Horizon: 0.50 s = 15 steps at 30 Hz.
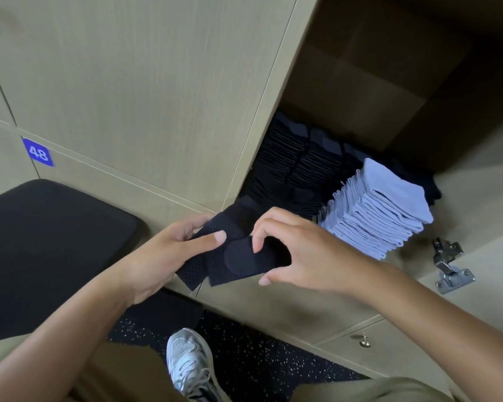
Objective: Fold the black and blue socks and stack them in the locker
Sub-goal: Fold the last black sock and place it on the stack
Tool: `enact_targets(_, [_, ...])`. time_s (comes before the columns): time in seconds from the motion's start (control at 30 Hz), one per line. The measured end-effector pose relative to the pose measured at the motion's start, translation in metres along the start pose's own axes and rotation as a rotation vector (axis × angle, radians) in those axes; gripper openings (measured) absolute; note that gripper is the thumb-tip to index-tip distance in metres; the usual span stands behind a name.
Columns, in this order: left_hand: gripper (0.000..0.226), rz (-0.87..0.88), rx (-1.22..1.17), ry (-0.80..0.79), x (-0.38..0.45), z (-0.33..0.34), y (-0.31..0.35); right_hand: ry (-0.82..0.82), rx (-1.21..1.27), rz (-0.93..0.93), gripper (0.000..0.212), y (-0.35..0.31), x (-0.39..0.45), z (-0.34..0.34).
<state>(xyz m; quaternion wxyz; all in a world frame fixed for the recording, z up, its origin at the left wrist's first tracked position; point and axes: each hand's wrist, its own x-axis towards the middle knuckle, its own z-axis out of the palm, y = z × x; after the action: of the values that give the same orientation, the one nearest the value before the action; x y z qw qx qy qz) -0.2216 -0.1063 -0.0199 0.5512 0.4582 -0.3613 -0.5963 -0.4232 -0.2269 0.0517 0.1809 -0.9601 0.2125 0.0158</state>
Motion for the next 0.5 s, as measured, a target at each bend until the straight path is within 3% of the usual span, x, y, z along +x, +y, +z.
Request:
enact_targets(0.37, [0.028,-0.117,0.247,0.041,0.006,-0.002,-0.011,0.334,-0.081,0.193,0.04,0.063,0.028,-0.074])
enact_targets(0.5, [0.029,-0.141,0.263,0.017,0.008,-0.003,-0.016,0.342,-0.079,0.248,0.04,0.076,0.05,-0.079])
